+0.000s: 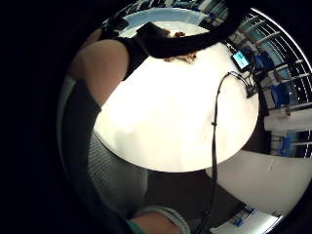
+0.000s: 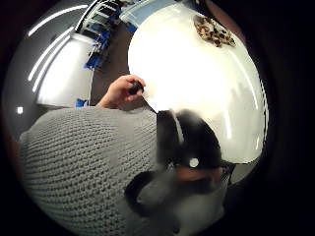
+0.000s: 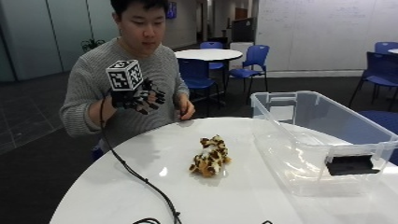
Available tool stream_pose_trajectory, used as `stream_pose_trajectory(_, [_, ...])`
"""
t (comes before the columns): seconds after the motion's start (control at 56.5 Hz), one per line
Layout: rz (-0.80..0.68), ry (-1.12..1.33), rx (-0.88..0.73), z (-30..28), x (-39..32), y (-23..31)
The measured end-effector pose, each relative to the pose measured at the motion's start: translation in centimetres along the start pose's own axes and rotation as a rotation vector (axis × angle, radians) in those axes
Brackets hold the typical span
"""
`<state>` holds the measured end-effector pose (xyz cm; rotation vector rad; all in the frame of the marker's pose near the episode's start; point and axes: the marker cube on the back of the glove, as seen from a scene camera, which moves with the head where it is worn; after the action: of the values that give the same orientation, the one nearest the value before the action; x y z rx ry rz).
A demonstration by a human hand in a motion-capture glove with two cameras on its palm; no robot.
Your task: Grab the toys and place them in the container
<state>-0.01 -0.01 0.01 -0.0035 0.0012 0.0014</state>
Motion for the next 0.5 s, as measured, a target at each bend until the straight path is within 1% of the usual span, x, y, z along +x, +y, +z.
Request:
stream_pose_trajectory(0.124, [0.035,0.009,-0.024,0.2,0.1,-0.6])
stream_pose_trajectory(0.354, [0.045,0.022,-0.033,0.4,0.3,-2.7])
stream_pose_trajectory(0.496, [0.054,0.049,-0.029,0.2,1.1,-5.7])
